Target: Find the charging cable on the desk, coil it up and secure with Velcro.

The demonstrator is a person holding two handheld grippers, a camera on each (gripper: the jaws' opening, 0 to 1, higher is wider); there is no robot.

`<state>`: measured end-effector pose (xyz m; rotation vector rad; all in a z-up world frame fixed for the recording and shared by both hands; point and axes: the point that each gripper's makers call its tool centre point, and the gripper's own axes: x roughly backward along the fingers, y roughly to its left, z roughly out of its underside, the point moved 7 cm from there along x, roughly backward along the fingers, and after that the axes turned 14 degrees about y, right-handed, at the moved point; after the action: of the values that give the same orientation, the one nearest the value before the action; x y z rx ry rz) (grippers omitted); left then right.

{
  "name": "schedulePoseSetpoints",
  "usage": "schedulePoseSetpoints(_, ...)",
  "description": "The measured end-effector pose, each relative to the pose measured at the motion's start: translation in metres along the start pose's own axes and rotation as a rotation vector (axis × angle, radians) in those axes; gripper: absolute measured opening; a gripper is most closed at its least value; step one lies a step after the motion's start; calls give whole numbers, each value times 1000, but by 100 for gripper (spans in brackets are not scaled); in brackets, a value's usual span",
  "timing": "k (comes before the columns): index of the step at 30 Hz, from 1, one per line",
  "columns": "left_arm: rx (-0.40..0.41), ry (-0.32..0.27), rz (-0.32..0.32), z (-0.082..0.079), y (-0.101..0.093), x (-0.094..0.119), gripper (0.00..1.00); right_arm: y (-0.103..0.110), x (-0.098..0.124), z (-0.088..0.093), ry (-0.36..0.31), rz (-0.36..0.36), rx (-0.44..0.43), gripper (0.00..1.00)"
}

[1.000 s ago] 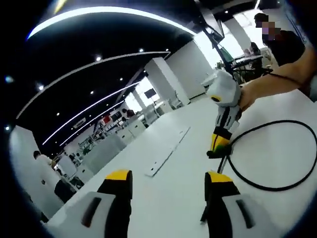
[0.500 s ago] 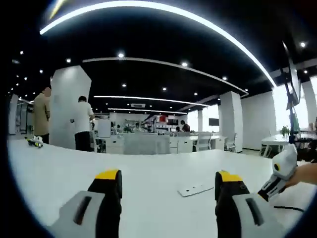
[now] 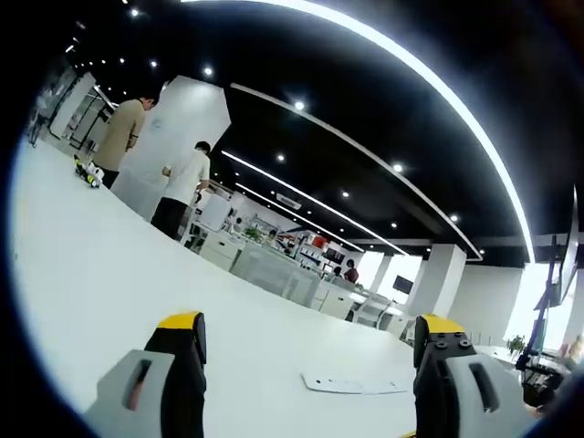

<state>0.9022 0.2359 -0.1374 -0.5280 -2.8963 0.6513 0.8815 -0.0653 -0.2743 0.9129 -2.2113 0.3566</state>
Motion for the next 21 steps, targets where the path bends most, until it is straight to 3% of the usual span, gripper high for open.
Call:
schedulePoseSetpoints(5, 30, -77, 47, -11, -2, 5, 94, -2, -3, -2, -4, 20, -20, 2)
schedulePoseSetpoints(8, 9, -95, 27, -15, -3, 9, 94, -1, -3, -4, 6, 6, -34, 2)
schedulePoseSetpoints(9, 9, -97, 27, -16, -2, 10, 94, 6, -4, -5, -1, -66, -9, 2)
schedulePoseSetpoints(10, 11, -99, 28, -16, -2, 10, 94, 8, -4, -5, -5, -88, -10, 2)
schedulePoseSetpoints(12, 29, -104, 36, -18, -2, 10, 94, 8, -4, -4, 2, -75, 35, 2)
schedulePoseSetpoints(14, 29, -95, 39, -18, -4, 10, 94, 6, -5, -5, -5, -32, 22, 2)
schedulePoseSetpoints(21, 33, -116, 77, -21, -13, 13, 94, 7, -6, -5, -34, 20, -10, 2)
